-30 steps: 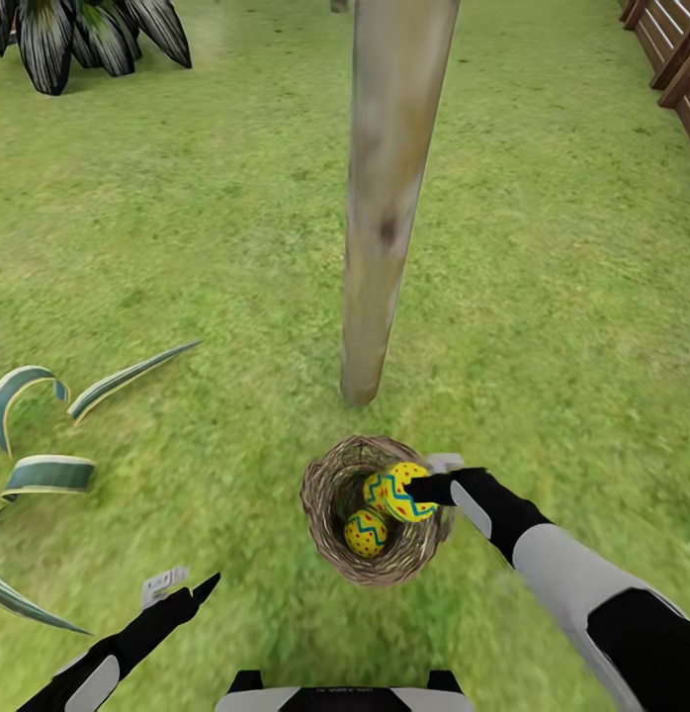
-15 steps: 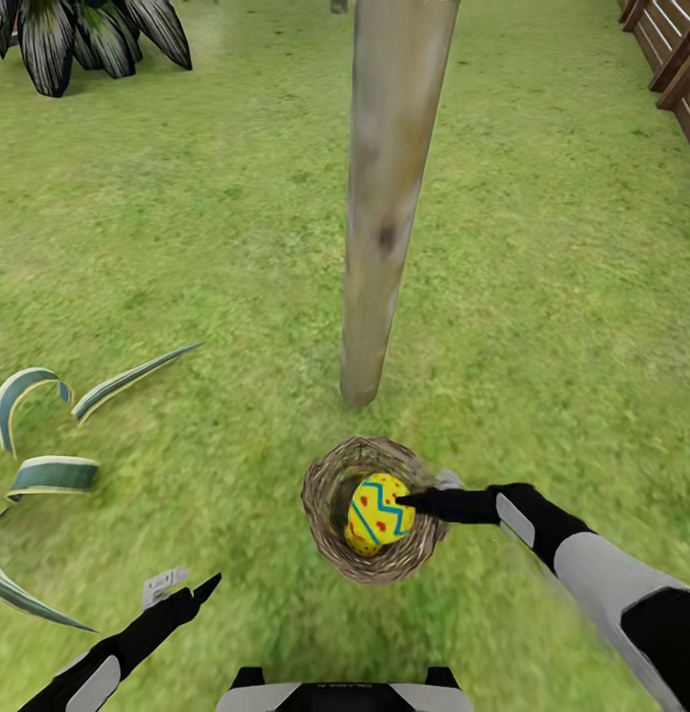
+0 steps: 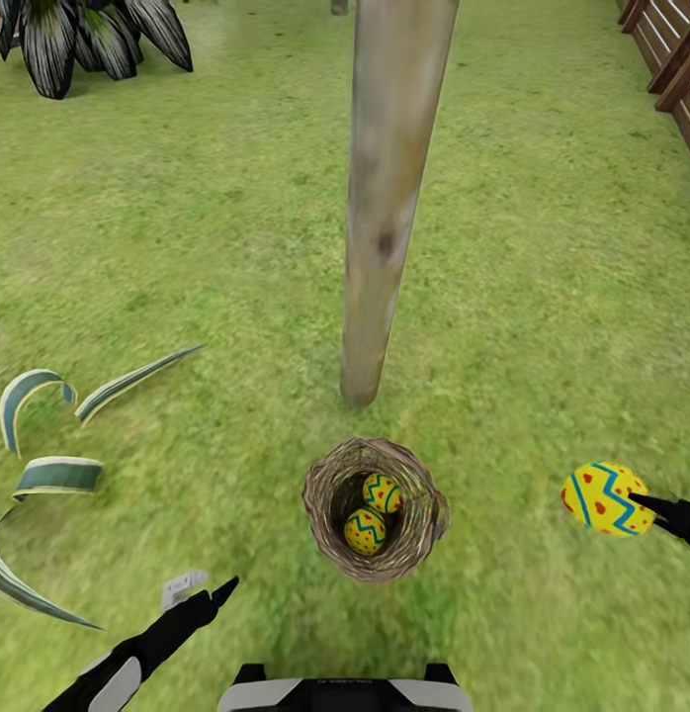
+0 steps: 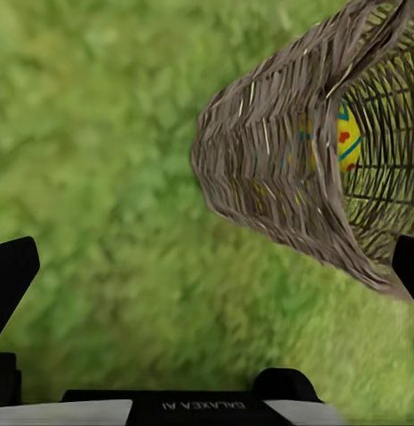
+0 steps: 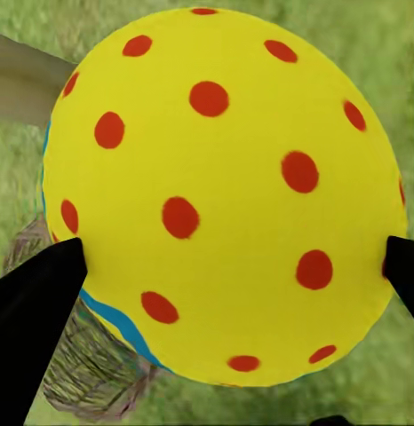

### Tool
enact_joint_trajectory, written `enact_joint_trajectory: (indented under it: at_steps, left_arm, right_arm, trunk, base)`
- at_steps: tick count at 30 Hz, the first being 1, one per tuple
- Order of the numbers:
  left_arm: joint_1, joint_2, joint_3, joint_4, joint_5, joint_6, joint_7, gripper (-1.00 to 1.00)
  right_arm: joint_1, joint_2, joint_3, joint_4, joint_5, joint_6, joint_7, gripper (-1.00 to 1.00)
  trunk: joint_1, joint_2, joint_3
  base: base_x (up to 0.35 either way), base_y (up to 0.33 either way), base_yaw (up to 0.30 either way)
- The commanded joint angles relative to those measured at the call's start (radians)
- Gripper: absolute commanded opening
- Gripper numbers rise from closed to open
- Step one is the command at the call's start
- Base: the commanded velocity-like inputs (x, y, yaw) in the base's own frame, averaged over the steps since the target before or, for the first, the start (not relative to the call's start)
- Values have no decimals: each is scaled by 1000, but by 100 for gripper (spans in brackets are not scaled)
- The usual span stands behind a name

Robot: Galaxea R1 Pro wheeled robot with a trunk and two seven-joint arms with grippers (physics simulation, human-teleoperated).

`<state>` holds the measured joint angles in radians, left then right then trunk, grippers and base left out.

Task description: Take the three Easter eggs out of the wicker basket on the lawn in the garden, then place them on the lawn next to a single tree (choose any tree) so that all three eggs are next to the same tree and none are left in the basket.

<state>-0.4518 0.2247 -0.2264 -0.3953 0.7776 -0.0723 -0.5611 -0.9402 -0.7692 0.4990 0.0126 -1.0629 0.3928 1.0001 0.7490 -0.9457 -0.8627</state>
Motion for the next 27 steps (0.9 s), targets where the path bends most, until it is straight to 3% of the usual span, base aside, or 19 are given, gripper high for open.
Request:
enact_joint_trajectory:
  at_steps: [1,6,8,10,15,27]
  left_arm:
    - [-1,0,-8,1,5,-8,0,100]
    - [-1,0,-8,2,6,-9,0,100]
    - [-1,0,-8,2,6,-9,-1,100]
    - [-1,0,-8,2,6,-9,-1,100]
    - [-1,0,-8,1,6,-10,0,100]
    - [-1,1,-7,1,6,-10,-2,100]
  right_arm:
    - [-1,0,11,3,-10,-42,1,-100]
    - [-2,28,21,7,17,-94,-34,-100]
    - [-2,31,20,22,38,-243,-36,-100]
    - [-2,31,19,52,41,-300,-35,-100]
    - [-1,31,19,67,41,-316,-32,-100]
    - [-1,32,19,69,43,-316,-32,-100]
  trunk:
    - [-4,7,3]
    - [-11,21,9]
    - [-11,21,9]
    - [-11,21,9]
    - [-11,21,9]
    - [-11,21,9]
  base:
    - [0,0,0]
    - [0,0,0]
    - [0,0,0]
    - [0,0,0]
    - [0,-94,0]
    - [0,-280,0]
